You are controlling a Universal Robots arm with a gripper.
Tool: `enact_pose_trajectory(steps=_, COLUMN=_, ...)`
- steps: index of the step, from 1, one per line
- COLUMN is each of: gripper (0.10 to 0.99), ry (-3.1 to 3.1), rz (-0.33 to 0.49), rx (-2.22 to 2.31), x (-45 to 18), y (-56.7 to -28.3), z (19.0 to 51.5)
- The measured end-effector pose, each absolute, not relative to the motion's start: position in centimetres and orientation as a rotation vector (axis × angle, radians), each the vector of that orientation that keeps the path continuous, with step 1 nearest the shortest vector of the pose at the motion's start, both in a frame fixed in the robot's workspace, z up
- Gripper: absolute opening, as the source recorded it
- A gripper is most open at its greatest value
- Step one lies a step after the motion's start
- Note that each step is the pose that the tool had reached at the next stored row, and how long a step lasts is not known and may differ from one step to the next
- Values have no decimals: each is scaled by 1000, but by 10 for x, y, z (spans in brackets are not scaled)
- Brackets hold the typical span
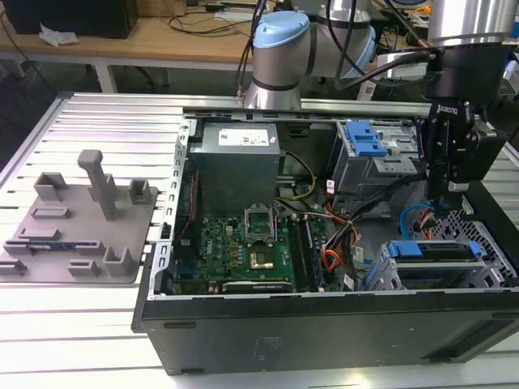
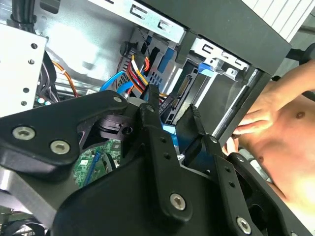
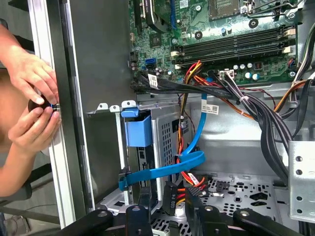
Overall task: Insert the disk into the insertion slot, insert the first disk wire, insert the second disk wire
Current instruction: 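Insert the first disk wire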
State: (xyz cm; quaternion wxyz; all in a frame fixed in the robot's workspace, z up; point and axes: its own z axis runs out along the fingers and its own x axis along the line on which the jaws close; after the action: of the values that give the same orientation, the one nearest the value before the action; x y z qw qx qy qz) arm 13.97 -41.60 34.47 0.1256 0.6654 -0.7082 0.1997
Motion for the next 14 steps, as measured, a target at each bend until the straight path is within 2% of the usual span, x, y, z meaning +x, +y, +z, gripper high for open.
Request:
enact_pose_trajectory(steps=7, gripper=412, ry=-2059, rz=586, rx=1936, x=139, y=-415, z=343)
enact_pose_trajectory(steps=8, gripper=396, ry=-2055, rz=592, rx=1932, x=139, y=-414, z=343)
enact_pose_trajectory(steps=9, gripper=322, ry=-2052, rz=597, rx=1929, x=139, y=-414, z=343)
enact_pose_trajectory(steps=14, gripper=322, ry=-2026, rz=634, rx=1907, x=139, y=-410, z=342)
